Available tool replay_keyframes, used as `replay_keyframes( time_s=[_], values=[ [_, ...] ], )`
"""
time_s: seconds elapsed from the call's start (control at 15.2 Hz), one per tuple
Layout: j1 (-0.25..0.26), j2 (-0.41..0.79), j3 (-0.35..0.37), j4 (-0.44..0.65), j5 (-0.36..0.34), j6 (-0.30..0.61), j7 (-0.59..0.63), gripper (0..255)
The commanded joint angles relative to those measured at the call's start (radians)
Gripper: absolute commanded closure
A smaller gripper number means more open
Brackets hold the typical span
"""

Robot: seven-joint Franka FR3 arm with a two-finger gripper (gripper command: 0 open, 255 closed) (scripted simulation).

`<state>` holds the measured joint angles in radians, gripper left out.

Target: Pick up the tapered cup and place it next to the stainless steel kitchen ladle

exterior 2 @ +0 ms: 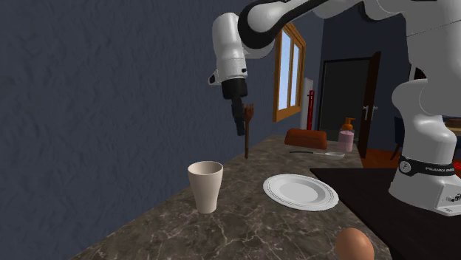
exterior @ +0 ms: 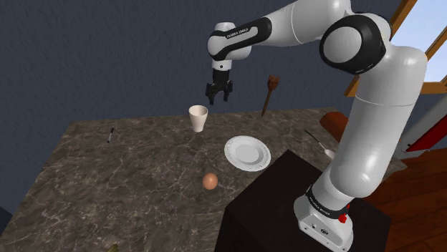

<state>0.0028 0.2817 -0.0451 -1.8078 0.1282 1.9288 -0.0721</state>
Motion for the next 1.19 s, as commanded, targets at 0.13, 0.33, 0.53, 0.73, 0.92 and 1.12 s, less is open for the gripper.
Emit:
replay_keyframes(
  time_s=[0.13,0.33,0.53,0.73,0.92,1.12],
  values=[
    [-0.009,0.177,0.0,0.196,0.006,-0.027,-0.003,0],
    [-0.016,0.314,0.001,0.358,0.009,-0.058,-0.001,0],
    [-0.025,0.464,0.003,0.555,0.011,-0.11,0.004,0],
    [-0.022,0.468,0.004,0.52,0.013,-0.072,0.002,0],
    [-0.02,0.474,0.005,0.491,0.014,-0.036,0.0,0],
    [-0.018,0.479,0.006,0.476,0.015,-0.017,-0.001,0]
  ],
)
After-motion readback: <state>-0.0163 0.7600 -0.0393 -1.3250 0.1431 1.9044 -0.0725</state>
